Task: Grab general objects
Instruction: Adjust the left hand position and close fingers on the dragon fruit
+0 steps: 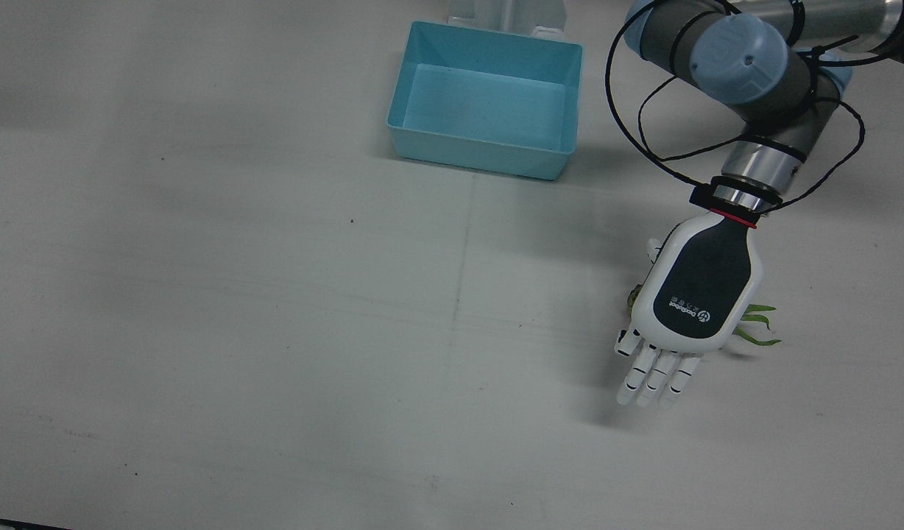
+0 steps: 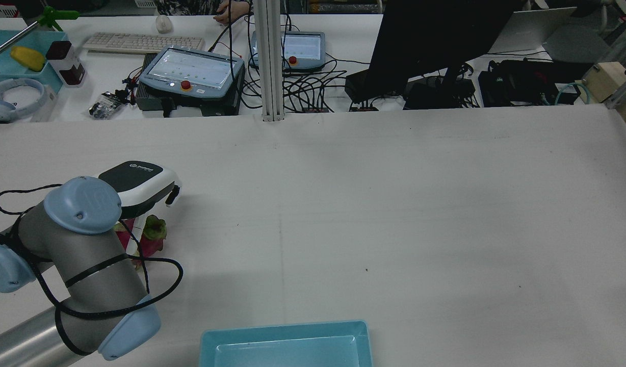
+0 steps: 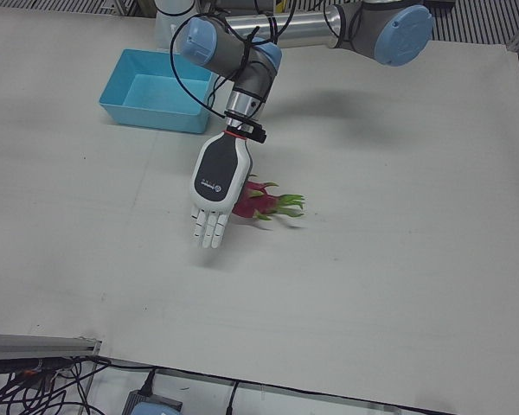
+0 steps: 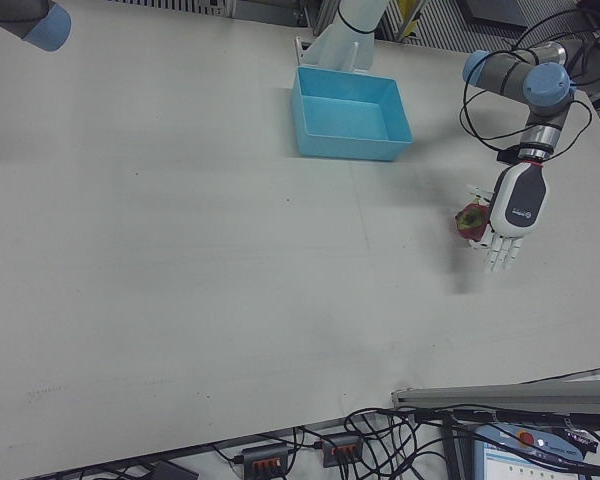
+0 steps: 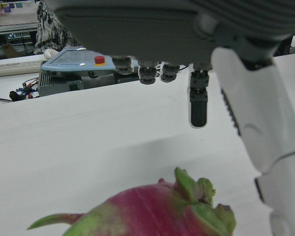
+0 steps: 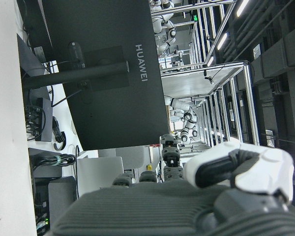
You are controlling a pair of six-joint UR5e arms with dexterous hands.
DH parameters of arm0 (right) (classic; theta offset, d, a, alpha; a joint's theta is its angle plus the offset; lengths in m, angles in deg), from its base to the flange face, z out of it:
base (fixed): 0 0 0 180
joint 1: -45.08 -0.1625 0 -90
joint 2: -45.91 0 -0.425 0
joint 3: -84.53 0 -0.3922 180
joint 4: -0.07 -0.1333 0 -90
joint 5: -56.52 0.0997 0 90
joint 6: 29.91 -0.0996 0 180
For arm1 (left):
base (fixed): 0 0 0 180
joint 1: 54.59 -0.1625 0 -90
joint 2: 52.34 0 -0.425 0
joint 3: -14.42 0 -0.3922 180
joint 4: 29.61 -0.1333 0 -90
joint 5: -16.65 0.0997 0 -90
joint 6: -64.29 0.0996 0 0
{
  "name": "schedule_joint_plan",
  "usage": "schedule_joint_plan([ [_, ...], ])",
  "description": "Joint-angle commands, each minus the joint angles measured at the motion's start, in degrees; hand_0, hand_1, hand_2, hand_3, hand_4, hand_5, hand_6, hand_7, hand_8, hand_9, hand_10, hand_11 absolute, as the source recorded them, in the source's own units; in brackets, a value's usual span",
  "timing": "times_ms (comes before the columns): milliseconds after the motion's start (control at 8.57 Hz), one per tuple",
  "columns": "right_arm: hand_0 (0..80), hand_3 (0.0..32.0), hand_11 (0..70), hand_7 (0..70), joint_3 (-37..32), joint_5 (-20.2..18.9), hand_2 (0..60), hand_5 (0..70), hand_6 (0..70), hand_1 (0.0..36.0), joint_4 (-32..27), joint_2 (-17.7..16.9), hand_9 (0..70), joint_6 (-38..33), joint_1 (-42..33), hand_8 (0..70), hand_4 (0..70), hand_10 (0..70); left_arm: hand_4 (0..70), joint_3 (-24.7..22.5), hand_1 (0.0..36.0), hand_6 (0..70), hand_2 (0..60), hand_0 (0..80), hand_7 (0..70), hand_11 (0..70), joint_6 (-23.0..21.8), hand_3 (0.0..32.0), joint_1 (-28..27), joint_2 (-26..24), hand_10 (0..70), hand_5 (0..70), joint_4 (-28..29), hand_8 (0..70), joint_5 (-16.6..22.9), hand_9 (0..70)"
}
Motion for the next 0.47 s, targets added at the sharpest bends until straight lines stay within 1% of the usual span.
schedule_joint_plan([
  [0,0.0,0.0,0.0,0.0,0.02,0.00,0.0,0.0,0.0,0.0,-0.07,0.00,0.0,0.00,0.00,0.0,0.0,0.0,0.0,-0.05,30.2,0.0,60.0,47.9,0.0,0.4,0.21,4.4,-0.45,1.93,0.0,26.2,-0.25,10.3,-0.26,0.0],
  [117,0.0,0.0,0.0,0.0,-0.07,0.00,0.0,0.0,0.0,0.0,0.02,0.00,0.0,0.00,0.00,0.0,0.0,0.0,0.0,0.03,28.6,0.0,60.0,48.0,0.0,0.0,0.38,7.6,-0.72,3.42,0.0,23.1,0.71,9.9,-0.44,0.0],
  [233,0.0,0.0,0.0,0.0,0.02,0.00,0.0,0.0,0.0,0.0,0.02,0.00,0.0,0.00,0.00,0.0,0.0,0.0,0.0,0.03,26.9,0.0,60.0,47.8,0.0,0.0,0.39,9.4,-0.98,4.92,0.0,19.3,1.33,9.3,-0.53,0.0],
  [350,0.0,0.0,0.0,0.0,-0.07,0.00,0.0,0.0,0.0,0.0,0.02,0.00,0.0,0.00,0.00,0.0,0.0,0.0,0.0,0.12,26.6,0.0,59.6,48.0,0.0,0.0,0.39,10.6,-0.99,5.98,0.0,18.3,2.29,8.8,-0.62,0.0],
])
